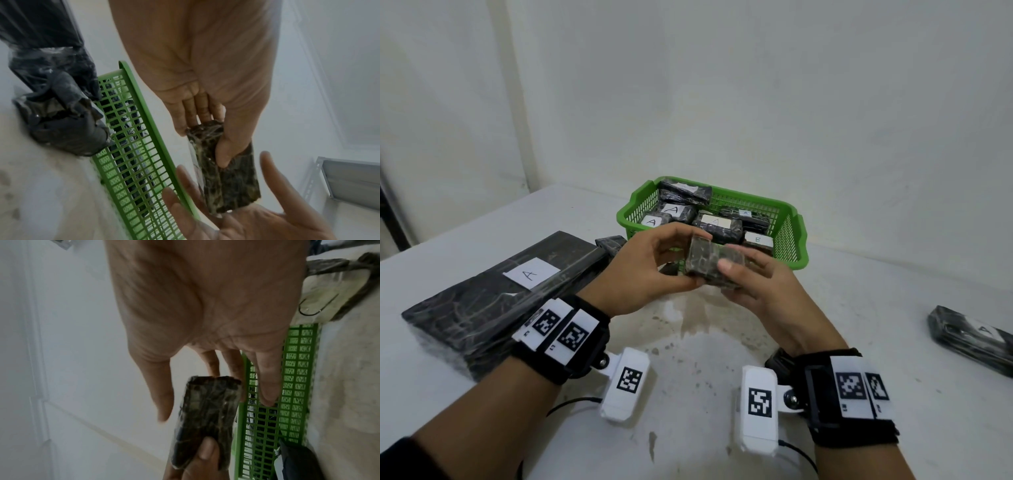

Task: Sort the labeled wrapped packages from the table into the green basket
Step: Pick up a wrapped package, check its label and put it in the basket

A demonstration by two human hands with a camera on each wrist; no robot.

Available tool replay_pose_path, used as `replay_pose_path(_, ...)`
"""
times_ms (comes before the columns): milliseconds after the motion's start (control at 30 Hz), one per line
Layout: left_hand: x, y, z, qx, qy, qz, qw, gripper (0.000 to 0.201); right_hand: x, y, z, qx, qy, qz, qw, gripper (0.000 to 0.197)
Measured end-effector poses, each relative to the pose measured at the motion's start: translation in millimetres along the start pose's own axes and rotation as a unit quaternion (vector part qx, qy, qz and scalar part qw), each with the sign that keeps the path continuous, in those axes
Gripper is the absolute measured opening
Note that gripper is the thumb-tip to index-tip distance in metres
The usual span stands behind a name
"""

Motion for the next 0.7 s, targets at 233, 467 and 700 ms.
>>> replay_pose_path(233, -5, 1, 8, 0.029, -0.009, 0.017, 0.999, 0.050, 0, 0, 2, -0.024, 0.062, -0.005, 0.998, 0.059)
replay_pose_path(467, -8, -1, -6, -0.023, 0.018, 0.044, 0.999, 0.052, 2, -2, -7, -0.028, 0.102, -0.018, 0.994, 0.055)
replay_pose_path(700, -6, 0, 2, -0.004, 0.010, 0.041, 0.999, 0.055, 7, -4, -7, -0.056, 0.027, -0.046, 0.997, 0.066)
Point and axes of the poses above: each hand's wrist, its own y-axis towards the middle knuckle, its own z-axis out of the palm, x = y × z, the point moved 8 cm from there along y, towards the middle knuckle, and after that the axes turned 15 degrees about x, right-handed, at the moved point
